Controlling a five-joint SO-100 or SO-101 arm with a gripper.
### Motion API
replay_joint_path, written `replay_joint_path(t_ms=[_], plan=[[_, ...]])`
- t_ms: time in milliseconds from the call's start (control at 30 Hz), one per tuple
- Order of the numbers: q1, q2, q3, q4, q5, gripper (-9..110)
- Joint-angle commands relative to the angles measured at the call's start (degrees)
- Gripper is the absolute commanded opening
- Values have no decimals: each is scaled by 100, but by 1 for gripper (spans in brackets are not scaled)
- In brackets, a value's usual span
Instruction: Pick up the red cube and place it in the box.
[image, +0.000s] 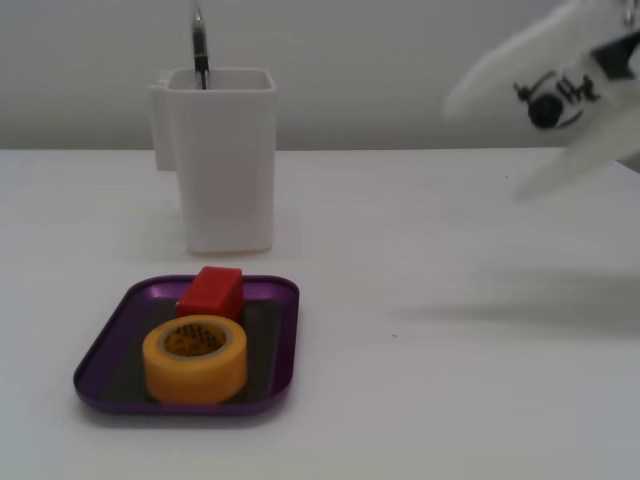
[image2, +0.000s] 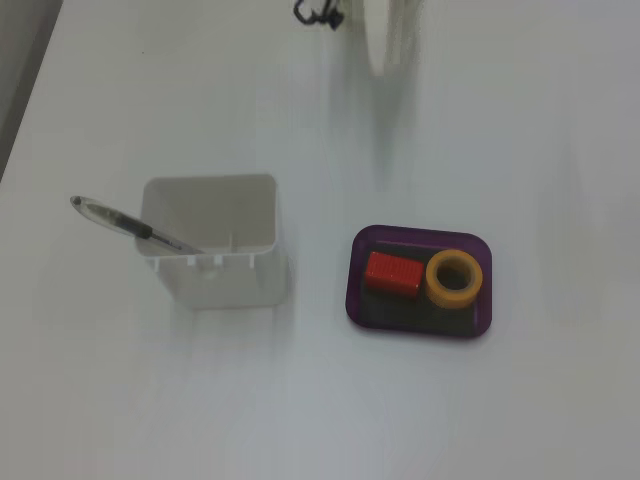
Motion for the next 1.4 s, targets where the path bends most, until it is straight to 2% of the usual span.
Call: replay_joint_path(t_ms=[0,433,500,633,667,1367], plan=[[35,492,325,-229,-26,23],[325,729,1564,-176,-18,23],[308,729,1635,-167,-18,18],[281,729,1635,-167,-18,0],[281,729,1635,-167,-18,-1],[316,729,1644,-237,9,0]])
